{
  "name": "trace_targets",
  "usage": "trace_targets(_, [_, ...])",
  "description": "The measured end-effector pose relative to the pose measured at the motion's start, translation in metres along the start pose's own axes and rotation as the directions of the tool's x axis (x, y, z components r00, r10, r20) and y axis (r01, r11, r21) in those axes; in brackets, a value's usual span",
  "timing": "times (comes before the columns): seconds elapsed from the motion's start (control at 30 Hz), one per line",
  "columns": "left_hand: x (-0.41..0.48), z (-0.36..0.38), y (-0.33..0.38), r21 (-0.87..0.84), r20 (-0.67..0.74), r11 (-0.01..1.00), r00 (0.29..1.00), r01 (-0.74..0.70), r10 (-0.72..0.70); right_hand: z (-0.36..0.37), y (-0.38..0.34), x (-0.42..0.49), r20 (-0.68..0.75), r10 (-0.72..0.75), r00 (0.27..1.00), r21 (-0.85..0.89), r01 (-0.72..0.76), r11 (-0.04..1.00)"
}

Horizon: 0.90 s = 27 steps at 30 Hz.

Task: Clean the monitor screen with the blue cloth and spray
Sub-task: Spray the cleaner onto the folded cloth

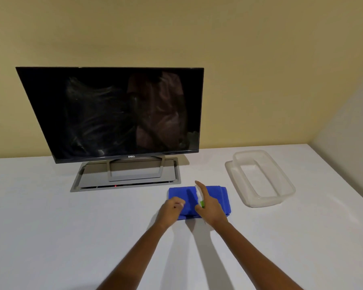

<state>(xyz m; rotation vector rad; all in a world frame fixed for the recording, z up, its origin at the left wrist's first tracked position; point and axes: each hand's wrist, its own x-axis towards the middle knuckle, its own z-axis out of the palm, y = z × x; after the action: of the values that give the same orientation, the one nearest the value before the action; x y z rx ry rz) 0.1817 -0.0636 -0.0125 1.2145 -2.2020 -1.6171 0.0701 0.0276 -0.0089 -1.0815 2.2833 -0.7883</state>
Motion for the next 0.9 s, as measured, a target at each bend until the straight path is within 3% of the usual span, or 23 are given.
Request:
trace_targets(0.1, [0.003,-0.006,-0.007,-0.052,-0.14,0.992,0.983,0.113,-0.12,0.004,0.003,-0.003,0.042,0.027,0.999,-0.064,-0.025,0.998])
trace_targets(0.23, [0.0,-0.007,-0.006,-0.343,-0.045,0.9,0.952,0.27,-0.303,0.002,0.0,-0.004,0.045,0.033,0.998,-0.128,-0.026,0.991])
trace_targets(0.33, [-0.002,-0.008,-0.009,-0.422,0.009,0.861,0.95,0.285,-0.311,0.0,-0.003,-0.006,0.023,0.035,0.999,-0.161,-0.031,0.987])
trace_targets(0.5, [-0.006,-0.009,-0.006,-0.448,0.009,0.847,0.948,0.288,-0.317,-0.002,-0.007,-0.011,-0.033,0.056,0.998,-0.163,-0.061,0.985])
trace_targets(0.7, [-0.004,-0.011,-0.005,-0.448,0.001,0.847,0.947,0.286,-0.32,-0.02,0.001,-0.014,-0.197,0.109,0.974,-0.015,-0.114,0.993])
trace_targets(0.9, [-0.005,-0.01,-0.01,-0.425,-0.014,0.857,0.944,0.292,-0.329,-0.044,0.02,-0.021,-0.237,0.117,0.964,-0.098,-0.143,0.985])
